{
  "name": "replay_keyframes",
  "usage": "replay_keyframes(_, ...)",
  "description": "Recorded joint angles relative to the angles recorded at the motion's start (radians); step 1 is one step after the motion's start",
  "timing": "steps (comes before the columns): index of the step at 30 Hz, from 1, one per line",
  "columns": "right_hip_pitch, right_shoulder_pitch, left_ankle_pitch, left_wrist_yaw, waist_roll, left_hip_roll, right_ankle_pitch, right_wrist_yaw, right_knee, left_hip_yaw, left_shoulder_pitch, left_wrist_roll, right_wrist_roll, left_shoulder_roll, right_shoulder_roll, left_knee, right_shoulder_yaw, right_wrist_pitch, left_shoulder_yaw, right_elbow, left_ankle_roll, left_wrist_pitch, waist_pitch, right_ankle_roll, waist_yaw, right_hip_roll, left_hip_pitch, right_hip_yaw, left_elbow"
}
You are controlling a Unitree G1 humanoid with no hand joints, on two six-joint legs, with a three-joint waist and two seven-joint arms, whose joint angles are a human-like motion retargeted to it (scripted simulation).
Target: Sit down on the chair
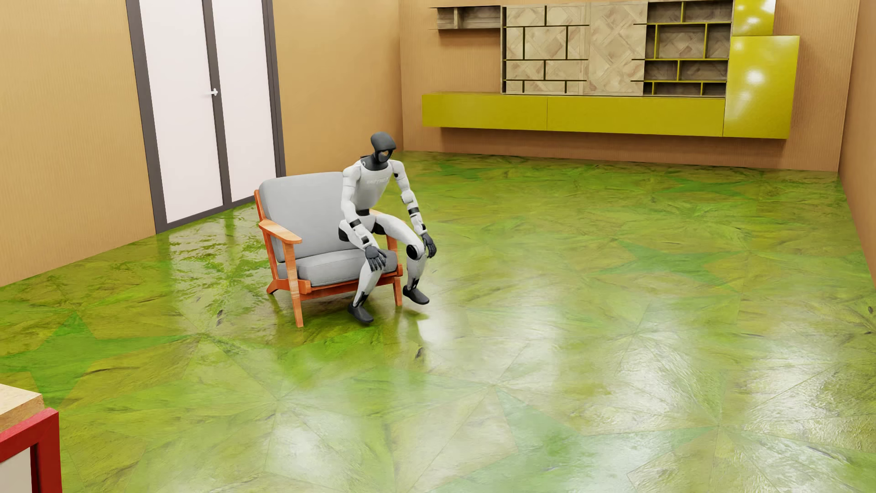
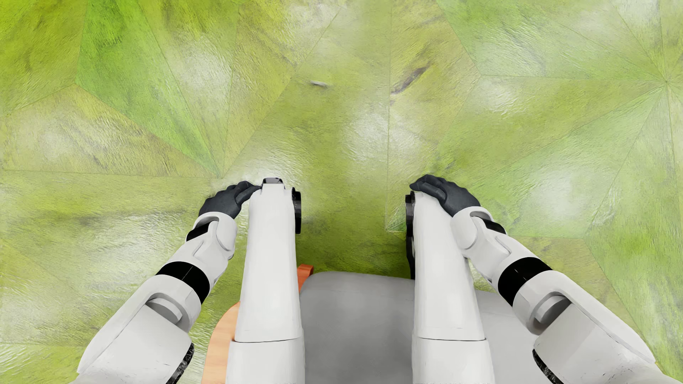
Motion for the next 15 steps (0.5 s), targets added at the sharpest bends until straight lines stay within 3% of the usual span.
replay_keyframes(3,0.014,0.057,0.0,-0.04,-0.002,0.0,0.007,0.034,0.027,0.003,0.047,0.004,-0.023,-0.005,-0.001,0.02,-0.004,0.016,0.017,0.014,-0.004,-0.004,-0.018,-0.015,-0.003,-0.001,0.02,0.002,-0.035)
replay_keyframes(8,0.035,0.12,-0.005,-0.139,-0.01,-0.009,0.006,0.076,0.077,0.008,0.108,0.034,-0.009,-0.015,0.021,0.053,-0.015,0.041,0.023,0.062,-0.001,0.013,-0.058,-0.032,0.001,-0.01,0.048,0.006,-0.071)
replay_keyframes(10,0.049,0.133,0.0,-0.135,-0.011,-0.008,0.008,0.065,0.089,0.012,0.117,0.018,0.013,-0.035,0.03,0.064,-0.015,0.047,0.039,0.079,-0.003,0.021,-0.065,-0.053,0.004,-0.006,0.06,0.006,-0.049)
replay_keyframes(15,0.073,0.146,0.005,-0.075,-0.015,-0.009,0.01,0.017,0.128,0.017,0.131,-0.03,0.088,-0.04,0.043,0.092,-0.043,0.04,0.059,0.151,-0.008,0.015,-0.076,-0.051,0.005,-0.014,0.085,0.007,0.027)
